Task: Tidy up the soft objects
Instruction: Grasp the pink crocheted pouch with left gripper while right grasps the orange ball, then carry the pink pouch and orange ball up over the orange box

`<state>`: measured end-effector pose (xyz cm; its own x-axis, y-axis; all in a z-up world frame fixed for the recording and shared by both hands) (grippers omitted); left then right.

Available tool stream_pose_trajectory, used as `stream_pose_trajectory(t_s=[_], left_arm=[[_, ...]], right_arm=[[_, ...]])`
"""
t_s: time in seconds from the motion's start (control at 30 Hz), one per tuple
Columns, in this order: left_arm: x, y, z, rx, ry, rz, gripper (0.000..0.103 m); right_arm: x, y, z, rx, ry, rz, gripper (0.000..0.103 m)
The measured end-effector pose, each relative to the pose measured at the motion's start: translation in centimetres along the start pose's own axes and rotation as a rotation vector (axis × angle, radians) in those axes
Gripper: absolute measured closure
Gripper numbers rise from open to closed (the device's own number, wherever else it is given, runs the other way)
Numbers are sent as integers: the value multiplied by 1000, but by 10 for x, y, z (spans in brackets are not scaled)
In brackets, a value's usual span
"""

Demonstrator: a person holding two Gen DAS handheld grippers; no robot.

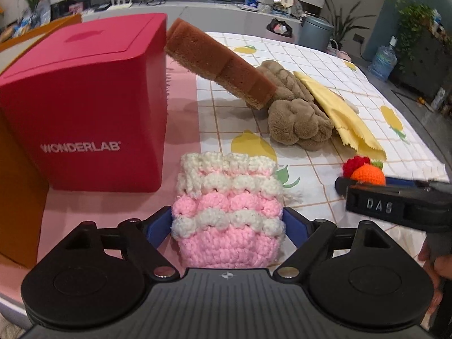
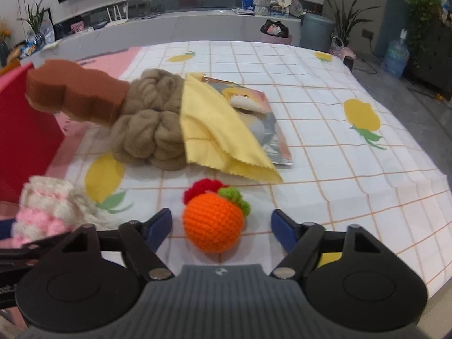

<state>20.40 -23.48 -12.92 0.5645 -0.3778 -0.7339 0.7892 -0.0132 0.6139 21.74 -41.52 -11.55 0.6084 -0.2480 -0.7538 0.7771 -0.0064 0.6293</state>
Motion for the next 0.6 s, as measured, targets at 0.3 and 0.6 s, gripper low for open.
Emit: stream_pose_trajectory(t_s=[0.3, 0.6], left_arm=[[-6, -5, 0, 60, -38, 23, 27], [-39, -2, 19, 221, -59, 101, 71]], right_arm=[[-4, 7, 12, 33, 24, 11, 57], [-16, 4, 9, 48, 41, 7, 57]])
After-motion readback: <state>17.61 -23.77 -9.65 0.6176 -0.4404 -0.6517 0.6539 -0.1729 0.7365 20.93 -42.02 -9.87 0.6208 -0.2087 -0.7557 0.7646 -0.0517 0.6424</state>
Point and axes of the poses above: each gripper's, at about its wrist camera, not at the fingertips, and x roughly the way its jaws point, z to its right, y to its top, the point moved 5 cm from there along x, roughly the way its jaws point, and after that the axes turned 12 degrees about -y, right-handed, at the moved point
